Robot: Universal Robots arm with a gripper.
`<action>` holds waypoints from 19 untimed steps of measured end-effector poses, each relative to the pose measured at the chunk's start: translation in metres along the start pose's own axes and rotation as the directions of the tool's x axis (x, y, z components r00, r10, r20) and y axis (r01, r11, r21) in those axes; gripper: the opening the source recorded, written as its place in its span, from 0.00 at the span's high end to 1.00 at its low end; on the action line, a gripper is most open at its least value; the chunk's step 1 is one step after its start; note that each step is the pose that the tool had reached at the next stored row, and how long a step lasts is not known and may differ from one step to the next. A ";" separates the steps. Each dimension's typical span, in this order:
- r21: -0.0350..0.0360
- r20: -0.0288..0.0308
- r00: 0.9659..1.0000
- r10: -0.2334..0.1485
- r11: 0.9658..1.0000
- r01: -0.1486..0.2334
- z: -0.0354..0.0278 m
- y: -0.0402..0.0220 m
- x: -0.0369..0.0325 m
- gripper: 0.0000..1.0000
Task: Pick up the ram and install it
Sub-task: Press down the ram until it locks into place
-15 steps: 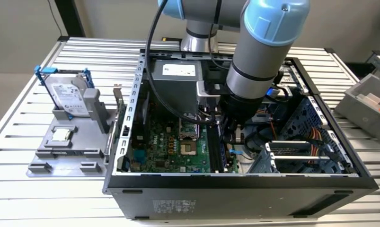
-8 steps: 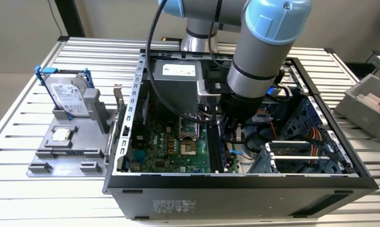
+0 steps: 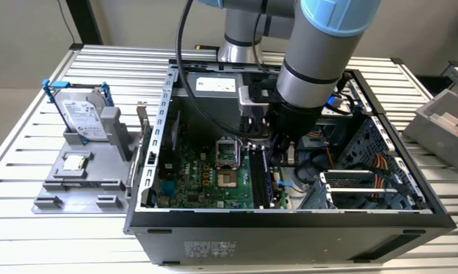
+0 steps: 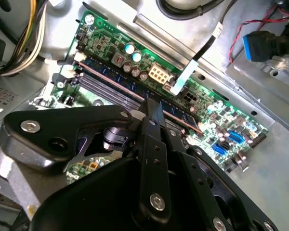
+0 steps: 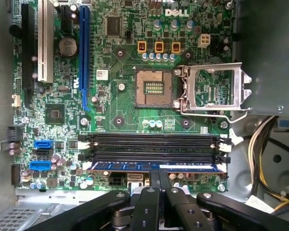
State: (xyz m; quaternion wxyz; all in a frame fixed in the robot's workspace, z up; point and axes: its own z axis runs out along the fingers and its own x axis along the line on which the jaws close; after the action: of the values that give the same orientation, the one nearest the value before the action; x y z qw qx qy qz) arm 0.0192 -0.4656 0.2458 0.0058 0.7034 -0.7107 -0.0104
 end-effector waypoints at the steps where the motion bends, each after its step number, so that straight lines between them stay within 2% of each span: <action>1: 0.000 0.000 1.000 0.000 1.000 0.000 -0.0011 0.0001 0.0000 1.00; 5: -0.004 0.000 1.000 0.000 1.000 0.000 -0.0039 0.0001 0.0000 1.00; 19: -0.009 -0.001 1.000 0.000 1.000 0.000 -0.0299 0.0007 -0.0002 1.00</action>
State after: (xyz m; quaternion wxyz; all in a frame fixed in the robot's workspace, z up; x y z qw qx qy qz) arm 0.0192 -0.4656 0.2757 0.0093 0.7033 -0.7107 -0.0135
